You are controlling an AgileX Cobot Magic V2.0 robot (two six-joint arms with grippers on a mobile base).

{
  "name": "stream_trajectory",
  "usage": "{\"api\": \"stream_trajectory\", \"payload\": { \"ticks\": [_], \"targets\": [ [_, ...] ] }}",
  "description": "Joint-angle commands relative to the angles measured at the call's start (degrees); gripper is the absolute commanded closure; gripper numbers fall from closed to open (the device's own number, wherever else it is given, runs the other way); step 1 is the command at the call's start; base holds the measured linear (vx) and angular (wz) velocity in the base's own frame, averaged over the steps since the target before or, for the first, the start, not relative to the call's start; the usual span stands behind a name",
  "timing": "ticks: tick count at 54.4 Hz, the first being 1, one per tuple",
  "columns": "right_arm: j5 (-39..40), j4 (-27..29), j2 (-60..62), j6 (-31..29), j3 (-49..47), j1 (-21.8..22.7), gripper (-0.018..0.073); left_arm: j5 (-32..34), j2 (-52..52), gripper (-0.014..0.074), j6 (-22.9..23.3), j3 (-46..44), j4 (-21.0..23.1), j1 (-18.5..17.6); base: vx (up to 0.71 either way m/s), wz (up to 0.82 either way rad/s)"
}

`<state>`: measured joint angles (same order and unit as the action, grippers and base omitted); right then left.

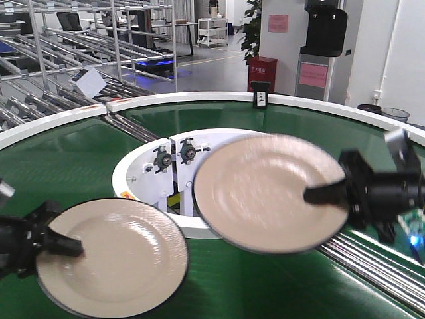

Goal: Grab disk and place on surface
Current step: 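Grip each plate rim and lift both plates upright off the conveyor, then hold both plates raised while the base drives to the steel table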

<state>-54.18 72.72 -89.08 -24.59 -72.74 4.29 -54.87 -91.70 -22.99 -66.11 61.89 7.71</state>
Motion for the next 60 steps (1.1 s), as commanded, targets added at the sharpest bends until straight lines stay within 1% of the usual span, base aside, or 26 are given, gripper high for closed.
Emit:
{"api": "stream_trajectory", "payload": {
  "ticks": [1, 5, 12, 16, 21, 26, 35, 41, 44, 60],
  "targets": [
    [-0.5, 6.0, 2.9, 4.5, -7.6, -1.6, 0.0567, -1.2, 3.1, 0.0597, 1.4, -1.9, 12.2, -4.4, 0.0, 0.0],
    [0.7, 4.0, 2.9, 9.4, -11.4, -2.6, 0.0567, 0.0, 3.2, 0.0597, 1.4, -1.9, 15.4, -7.5, 0.0, 0.0],
    [1.2, -0.8, 2.9, 15.6, -18.1, -4.4, 0.0567, 2.7, 3.9, 0.0597, 1.4, -1.9, 20.1, -12.5, 0.0, 0.0],
    [1.5, -4.6, 2.9, 18.6, -21.0, -5.1, 0.0567, 4.8, 4.9, 0.0597, 1.8, -1.9, 21.3, -14.6, 0.0, 0.0],
    [1.1, -10.0, 2.9, 23.0, -23.6, -5.0, 0.0567, 8.0, 6.7, 0.0597, 4.1, -1.9, 21.2, -16.6, 0.0, 0.0],
    [0.6, -12.6, 2.9, 24.1, -24.6, -5.0, 0.0567, 10.5, 7.9, 0.0597, 4.9, -1.9, 20.5, -17.0, 0.0, 0.0],
    [0.6, -13.0, 2.9, 23.9, -24.6, -4.9, 0.0567, 12.1, 8.2, 0.0597, 5.3, -1.9, 19.6, -17.0, 0.0, 0.0],
    [0.6, -12.9, 2.9, 23.9, -24.6, -4.9, 0.0567, 15.1, 8.2, 0.0597, 5.4, -1.9, 15.7, -17.0, 0.0, 0.0],
    [0.6, -12.9, 2.9, 23.9, -24.6, -4.9, 0.0567, 16.2, 8.2, 0.0597, 5.6, -1.9, 14.5, -17.0, 0.0, 0.0],
    [0.6, -12.9, 2.9, 23.9, -24.6, -4.9, 0.0567, 16.1, 8.2, 0.0597, 5.5, -1.9, 14.4, -17.0, 0.0, 0.0]
  ]
}}
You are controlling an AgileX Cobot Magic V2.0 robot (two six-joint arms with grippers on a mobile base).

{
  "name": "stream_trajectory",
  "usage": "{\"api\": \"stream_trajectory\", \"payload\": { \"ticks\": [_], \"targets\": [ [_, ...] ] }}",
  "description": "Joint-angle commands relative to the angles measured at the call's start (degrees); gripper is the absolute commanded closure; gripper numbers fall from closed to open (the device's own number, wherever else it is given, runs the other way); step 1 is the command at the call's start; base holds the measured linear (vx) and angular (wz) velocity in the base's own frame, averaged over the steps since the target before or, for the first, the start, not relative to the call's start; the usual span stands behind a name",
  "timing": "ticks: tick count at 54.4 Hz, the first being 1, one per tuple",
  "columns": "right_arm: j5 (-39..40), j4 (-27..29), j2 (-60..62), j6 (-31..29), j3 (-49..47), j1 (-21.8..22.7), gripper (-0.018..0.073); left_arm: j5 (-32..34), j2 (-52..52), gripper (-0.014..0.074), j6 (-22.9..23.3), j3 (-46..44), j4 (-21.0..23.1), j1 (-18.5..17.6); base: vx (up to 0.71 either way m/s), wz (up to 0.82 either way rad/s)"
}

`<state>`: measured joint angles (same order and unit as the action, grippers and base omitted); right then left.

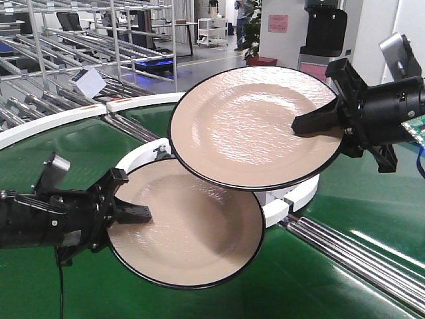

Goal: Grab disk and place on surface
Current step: 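Hold both plates raised while the base drives to the steel table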

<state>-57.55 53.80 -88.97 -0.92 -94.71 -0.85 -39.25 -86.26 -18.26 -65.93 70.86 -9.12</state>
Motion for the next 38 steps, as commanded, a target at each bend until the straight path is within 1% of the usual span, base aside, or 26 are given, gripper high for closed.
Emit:
{"api": "stream_trajectory", "payload": {
  "ticks": [1, 38],
  "targets": [
    [3.9, 6.0, 2.8, 0.2, -2.6, 0.3, 0.0567, 0.4, 2.7, 0.0597, 0.8, -2.1, 5.4, -0.2, 0.0, 0.0],
    [3.9, 6.0, 2.8, 0.2, -2.6, 0.3, 0.0567, 0.4, 2.7, 0.0597, 0.8, -2.1, 5.4, -0.2, 0.0, 0.0]
  ]
}}
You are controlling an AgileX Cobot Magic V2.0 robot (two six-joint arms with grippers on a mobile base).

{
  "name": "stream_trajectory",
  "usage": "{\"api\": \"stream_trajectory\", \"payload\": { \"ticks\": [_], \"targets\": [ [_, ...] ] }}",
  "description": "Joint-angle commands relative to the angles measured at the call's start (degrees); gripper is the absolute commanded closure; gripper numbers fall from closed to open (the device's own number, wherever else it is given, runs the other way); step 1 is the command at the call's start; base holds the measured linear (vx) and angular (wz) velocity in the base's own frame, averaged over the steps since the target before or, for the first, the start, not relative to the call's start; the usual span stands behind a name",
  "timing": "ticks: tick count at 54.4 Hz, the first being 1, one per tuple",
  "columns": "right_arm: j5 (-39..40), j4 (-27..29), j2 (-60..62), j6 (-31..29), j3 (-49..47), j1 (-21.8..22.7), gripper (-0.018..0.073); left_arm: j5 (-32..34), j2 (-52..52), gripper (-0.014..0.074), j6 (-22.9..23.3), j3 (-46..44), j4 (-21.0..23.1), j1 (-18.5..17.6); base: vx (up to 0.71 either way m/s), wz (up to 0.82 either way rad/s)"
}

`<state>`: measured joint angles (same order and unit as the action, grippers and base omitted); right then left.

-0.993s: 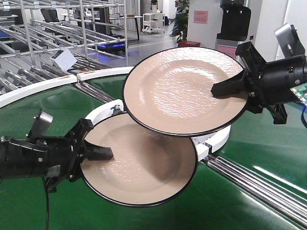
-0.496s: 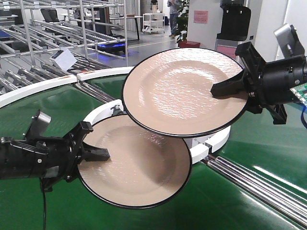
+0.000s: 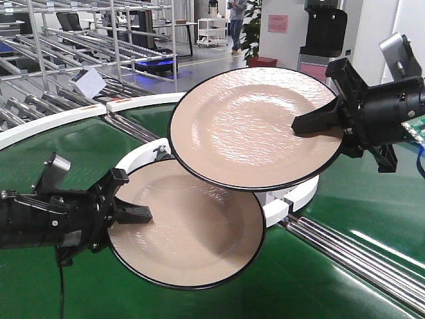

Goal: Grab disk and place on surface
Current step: 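Hold both plates raised while the base drives to the steel table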

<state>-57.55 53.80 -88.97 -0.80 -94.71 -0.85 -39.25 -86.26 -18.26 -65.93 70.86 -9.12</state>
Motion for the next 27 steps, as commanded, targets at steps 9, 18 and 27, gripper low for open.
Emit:
{"api": "stream_trajectory", "payload": {
  "ticks": [9, 18, 27],
  "targets": [
    [3.9, 6.0, 2.8, 0.1, -2.6, 0.3, 0.0567, 0.4, 2.7, 0.0597, 0.8, -2.1, 5.4, -0.2, -0.01, 0.0],
    [3.9, 6.0, 2.8, 0.1, -2.6, 0.3, 0.0567, 0.4, 2.7, 0.0597, 0.8, -2.1, 5.4, -0.2, -0.07, -0.02],
    [3.9, 6.0, 2.8, 0.1, -2.6, 0.3, 0.0567, 0.5, 2.7, 0.0597, 0.8, -2.1, 5.4, -0.2, -0.15, -0.05]
  ]
}}
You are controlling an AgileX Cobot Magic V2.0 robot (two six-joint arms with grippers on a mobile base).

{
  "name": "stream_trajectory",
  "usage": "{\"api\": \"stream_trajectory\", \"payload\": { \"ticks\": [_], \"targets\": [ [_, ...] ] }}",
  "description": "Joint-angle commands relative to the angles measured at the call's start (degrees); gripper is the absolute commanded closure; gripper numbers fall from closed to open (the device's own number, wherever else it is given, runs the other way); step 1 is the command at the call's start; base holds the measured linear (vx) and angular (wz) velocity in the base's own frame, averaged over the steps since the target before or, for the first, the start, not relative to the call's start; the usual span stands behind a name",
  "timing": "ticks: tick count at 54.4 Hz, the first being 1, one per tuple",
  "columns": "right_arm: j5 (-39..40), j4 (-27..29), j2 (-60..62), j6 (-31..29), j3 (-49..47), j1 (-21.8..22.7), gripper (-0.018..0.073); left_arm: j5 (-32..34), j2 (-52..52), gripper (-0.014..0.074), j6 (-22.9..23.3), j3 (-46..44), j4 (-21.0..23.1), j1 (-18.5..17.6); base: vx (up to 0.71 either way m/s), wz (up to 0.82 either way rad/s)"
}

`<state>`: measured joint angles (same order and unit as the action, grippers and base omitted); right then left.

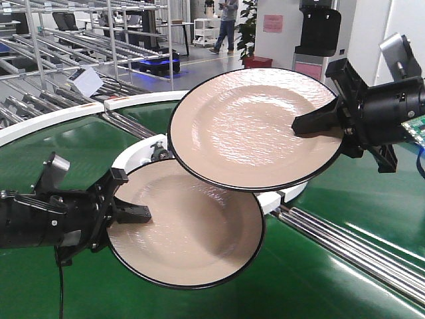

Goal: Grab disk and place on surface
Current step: 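Hold both plates raised while the base drives to the steel table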

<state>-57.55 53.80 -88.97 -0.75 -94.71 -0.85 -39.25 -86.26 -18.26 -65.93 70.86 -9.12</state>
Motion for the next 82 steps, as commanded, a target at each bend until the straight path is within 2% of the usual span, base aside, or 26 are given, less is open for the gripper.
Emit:
{"api": "stream_trajectory", "payload": {
  "ticks": [1, 40, 82],
  "targets": [
    [3.9, 6.0, 2.8, 0.0, -2.6, 0.3, 0.0567, 0.5, 2.7, 0.0597, 0.8, -2.1, 5.4, -0.2, -0.19, -0.06],
    [3.9, 6.0, 2.8, 0.0, -2.6, 0.3, 0.0567, 0.4, 2.7, 0.0597, 0.8, -2.1, 5.4, -0.2, -0.23, -0.2],
    [3.9, 6.0, 2.8, 0.0, -2.6, 0.3, 0.0567, 0.5, 2.7, 0.0597, 0.8, -2.1, 5.4, -0.2, -0.15, -0.63]
  ]
}}
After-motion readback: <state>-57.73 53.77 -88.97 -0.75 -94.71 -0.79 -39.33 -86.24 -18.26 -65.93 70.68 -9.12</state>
